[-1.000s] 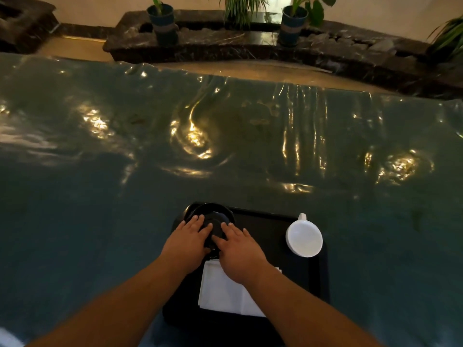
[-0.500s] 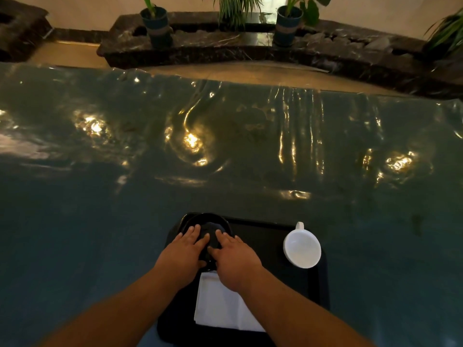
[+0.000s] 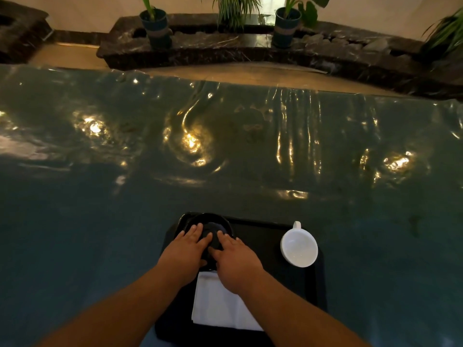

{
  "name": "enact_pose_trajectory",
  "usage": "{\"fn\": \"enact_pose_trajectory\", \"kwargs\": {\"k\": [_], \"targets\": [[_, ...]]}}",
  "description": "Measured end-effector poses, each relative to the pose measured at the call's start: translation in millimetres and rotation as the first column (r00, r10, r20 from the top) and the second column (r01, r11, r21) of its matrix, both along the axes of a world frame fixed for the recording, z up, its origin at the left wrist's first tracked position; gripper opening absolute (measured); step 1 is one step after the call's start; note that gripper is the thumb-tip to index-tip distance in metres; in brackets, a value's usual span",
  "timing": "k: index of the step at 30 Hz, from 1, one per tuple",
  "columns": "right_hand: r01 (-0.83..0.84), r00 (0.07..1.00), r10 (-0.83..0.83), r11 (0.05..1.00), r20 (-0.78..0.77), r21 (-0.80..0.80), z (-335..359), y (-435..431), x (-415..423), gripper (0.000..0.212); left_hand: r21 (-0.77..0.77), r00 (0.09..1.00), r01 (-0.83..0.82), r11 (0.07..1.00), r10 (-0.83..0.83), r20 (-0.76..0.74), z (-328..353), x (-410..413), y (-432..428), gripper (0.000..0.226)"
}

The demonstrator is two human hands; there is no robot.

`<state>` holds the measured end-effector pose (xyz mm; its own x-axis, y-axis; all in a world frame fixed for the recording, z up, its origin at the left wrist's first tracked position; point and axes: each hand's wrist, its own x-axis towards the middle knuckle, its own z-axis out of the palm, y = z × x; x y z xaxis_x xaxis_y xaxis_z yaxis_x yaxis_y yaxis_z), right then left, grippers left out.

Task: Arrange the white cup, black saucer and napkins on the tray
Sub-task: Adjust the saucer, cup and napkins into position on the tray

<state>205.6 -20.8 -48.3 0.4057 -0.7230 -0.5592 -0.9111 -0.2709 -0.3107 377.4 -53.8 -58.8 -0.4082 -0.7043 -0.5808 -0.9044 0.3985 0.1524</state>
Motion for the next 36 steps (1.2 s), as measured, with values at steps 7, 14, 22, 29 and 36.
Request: {"fn": "enact_pose_trajectory", "kwargs": {"k": [7,14,22,29,36], "targets": [[0.019,1.0,-0.018,0.999,-0.014,0.03,6.1,2.2,-6.0,0.066,-0.002,1.0,0.014,1.0,-0.013,0.023,1.1,-10.5,1.7,0.076],[0.043,0.999,-0.043,0.998,-0.017,0.042,7.2,6.1,-12.2,0.069,0.005,0.998,0.035,0.999,-0.035,0.044,-2.1,-19.3,2.7,0.077],[0.082,0.997,-0.081,0.995,-0.017,0.054,7.7,12.0,-23.3,0.069,0.004,0.997,0.064,0.998,-0.064,0.042,0.6,-32.8,4.6,0.076],[0.107,0.994,-0.105,0.992,-0.028,0.074,13.3,16.1,-33.6,0.069,0.017,0.997,0.073,0.997,-0.074,0.037,-1.1,-46.1,4.9,0.076],[0.127,0.992,-0.125,0.99,-0.031,0.062,13.9,20.7,-43.2,0.069,0.018,0.995,0.092,0.996,-0.093,0.041,-0.4,-57.5,5.6,0.077]]}}
